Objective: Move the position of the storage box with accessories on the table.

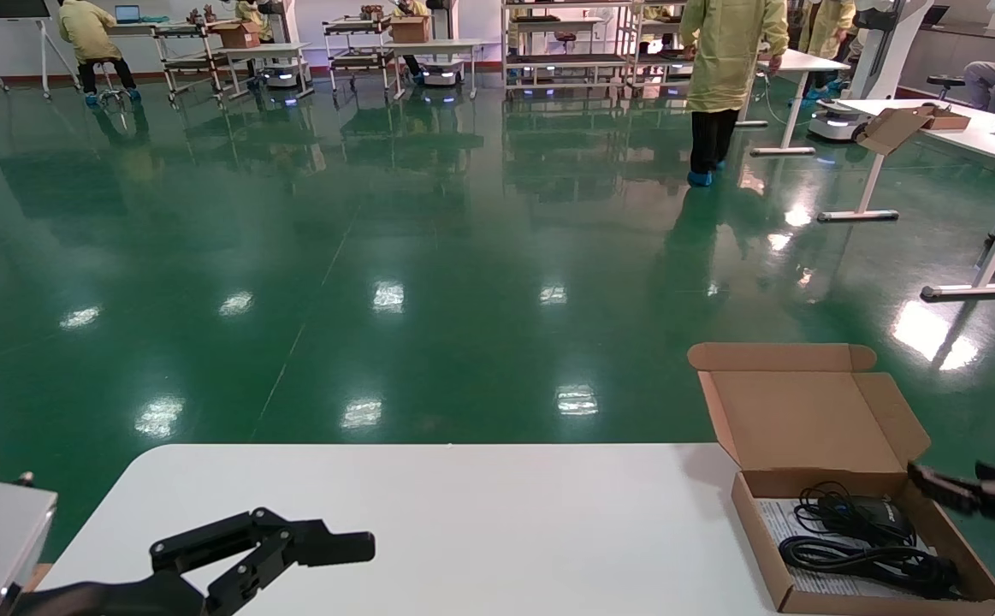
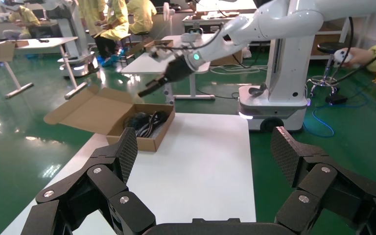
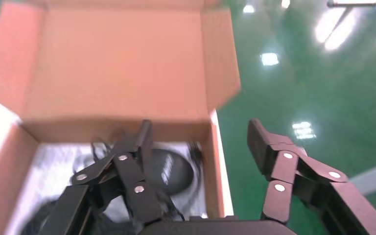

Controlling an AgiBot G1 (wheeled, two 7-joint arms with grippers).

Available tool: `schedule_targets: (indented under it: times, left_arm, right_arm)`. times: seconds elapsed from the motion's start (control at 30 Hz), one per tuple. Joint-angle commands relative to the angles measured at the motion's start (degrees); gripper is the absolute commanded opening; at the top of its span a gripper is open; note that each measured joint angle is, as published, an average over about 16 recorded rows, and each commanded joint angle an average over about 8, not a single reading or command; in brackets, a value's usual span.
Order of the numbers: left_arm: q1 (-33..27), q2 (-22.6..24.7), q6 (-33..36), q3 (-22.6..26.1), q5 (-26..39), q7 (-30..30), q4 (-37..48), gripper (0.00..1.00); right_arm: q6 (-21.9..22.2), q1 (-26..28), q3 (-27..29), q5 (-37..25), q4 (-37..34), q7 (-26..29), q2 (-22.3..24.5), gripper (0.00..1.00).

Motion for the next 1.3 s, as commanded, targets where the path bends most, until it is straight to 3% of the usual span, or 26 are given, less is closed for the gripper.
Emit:
schedule_targets:
  times: [0.03, 0.3, 0.63, 0.83, 0.97, 1.3]
  left_arm:
    - [0.0, 0.0, 0.0, 0.0, 0.0, 0.0, 0.0, 1.0]
    - [0.0, 0.0, 0.0, 0.0, 0.0, 0.0, 0.0, 1.0]
    - [0.0, 0.0, 0.0, 0.01, 0.0, 0.0, 0.0, 1.0]
    - [0.01, -0.01, -0.01, 0.01, -0.01, 0.0, 0.01, 1.0]
    - [0.01, -0.02, -0.02, 0.01, -0.01, 0.01, 0.01, 1.0]
    - [0.01, -0.02, -0.01, 0.01, -0.01, 0.01, 0.01, 1.0]
  right_arm:
    - [-0.27, 1.08, 0.05, 0.07, -0.1, 0.19, -0.28, 1.0]
    - [-2.48, 4.54, 0.23, 0.35, -0.79, 2.95, -2.12, 1.0]
    - [-19.78, 9.43, 0.92, 1.57, -0.33, 12.1, -1.03, 1.0]
    - [-27.5, 11.0, 1.41, 2.45, 0.42, 16.57, -1.42, 1.0]
    - [-29.6, 11.47, 1.54, 2.75, 0.93, 17.19, -1.52, 1.0]
    - [-28.24, 10.19, 1.92, 2.85, 2.1, 16.27, -1.05, 1.0]
